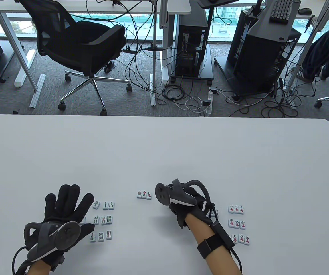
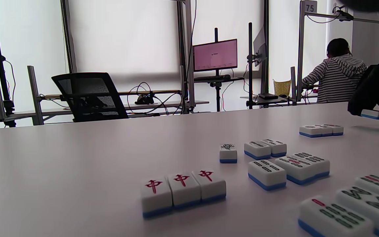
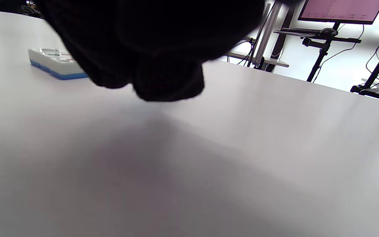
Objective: Mahjong suit sorting
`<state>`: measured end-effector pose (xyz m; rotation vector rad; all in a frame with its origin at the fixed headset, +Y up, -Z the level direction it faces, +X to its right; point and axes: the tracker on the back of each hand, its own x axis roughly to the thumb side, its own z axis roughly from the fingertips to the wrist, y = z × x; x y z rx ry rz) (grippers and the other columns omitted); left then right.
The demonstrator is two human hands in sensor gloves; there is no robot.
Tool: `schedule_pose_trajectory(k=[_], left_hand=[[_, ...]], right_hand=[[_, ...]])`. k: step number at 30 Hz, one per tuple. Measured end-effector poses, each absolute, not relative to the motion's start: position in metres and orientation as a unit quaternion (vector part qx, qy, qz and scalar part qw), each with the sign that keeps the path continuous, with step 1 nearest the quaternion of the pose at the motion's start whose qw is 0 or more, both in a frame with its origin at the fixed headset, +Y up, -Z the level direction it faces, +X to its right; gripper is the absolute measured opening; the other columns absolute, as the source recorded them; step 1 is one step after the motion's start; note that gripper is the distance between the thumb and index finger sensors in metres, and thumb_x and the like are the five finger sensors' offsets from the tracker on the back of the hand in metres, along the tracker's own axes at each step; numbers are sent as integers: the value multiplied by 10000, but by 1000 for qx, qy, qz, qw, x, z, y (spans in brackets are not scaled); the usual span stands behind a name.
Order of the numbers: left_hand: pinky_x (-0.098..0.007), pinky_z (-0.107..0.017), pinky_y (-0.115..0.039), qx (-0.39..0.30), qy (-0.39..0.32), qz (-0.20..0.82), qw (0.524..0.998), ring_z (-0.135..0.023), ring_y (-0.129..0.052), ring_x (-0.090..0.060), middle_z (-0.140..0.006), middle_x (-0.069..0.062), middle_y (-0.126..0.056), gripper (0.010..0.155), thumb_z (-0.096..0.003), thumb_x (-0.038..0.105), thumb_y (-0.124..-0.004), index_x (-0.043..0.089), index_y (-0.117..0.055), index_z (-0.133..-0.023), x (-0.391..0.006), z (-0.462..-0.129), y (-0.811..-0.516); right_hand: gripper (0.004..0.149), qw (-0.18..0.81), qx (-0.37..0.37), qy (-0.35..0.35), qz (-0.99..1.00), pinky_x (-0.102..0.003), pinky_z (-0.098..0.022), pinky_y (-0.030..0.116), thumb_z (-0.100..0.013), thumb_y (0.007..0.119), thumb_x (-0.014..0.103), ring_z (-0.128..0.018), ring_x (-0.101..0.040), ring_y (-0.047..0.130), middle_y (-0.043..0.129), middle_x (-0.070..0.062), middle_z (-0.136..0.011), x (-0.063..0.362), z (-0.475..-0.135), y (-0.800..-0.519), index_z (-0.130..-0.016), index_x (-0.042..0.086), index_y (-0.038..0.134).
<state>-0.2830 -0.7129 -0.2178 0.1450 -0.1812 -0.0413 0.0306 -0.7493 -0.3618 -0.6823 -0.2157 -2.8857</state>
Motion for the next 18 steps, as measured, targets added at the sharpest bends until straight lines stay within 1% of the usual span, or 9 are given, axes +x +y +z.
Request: schedule_pose_trajectory(k=[8, 11, 13, 15, 18], left_hand=[[-573, -811, -108, 75, -93, -14, 993, -1144, 12, -228, -1145, 101, 59, 873, -353, 751, -613, 486, -191, -1069, -285, -218, -713], [-575, -810, -109, 75, -94, -16, 993, -1144, 11, -230, -1146, 100, 57, 874, -352, 752, -614, 486, -192, -1069, -284, -218, -713], [-574, -811, -109, 73, -94, -17, 993, -1144, 11, -229, -1146, 100, 59, 873, -352, 752, -613, 487, -192, -1069, -284, -218, -714], [-574, -810, -109, 73, -93, -18, 993, -1144, 10, -230, -1146, 101, 58, 874, -352, 752, -614, 485, -192, -1069, -285, -218, -714], [-574, -811, -109, 73, -92, -17, 993, -1144, 11, -229, -1145, 101, 58, 873, -352, 752, -613, 486, -191, -1068, -285, -218, -714]], right_hand=[[556, 98, -223, -93, -965, -240, -91, 796, -445, 849, 360, -156, -113, 883, 972, -30, -472, 27, -367, -762, -919, 82, 764], [563, 94, -222, -93, -966, -240, -91, 797, -450, 840, 366, -158, -113, 884, 972, -32, -475, 29, -367, -762, -930, 84, 756], [595, 101, -224, -101, -964, -240, -102, 802, -450, 837, 383, -169, -115, 889, 970, -35, -493, 32, -365, -759, -959, 97, 725], [622, 91, -231, -85, -965, -239, -107, 805, -446, 836, 391, -175, -115, 893, 967, -34, -506, 38, -362, -753, -980, 103, 695], [627, 69, -225, -71, -969, -245, -110, 806, -446, 836, 386, -176, -121, 894, 964, -42, -513, 56, -357, -738, -985, 100, 690]])
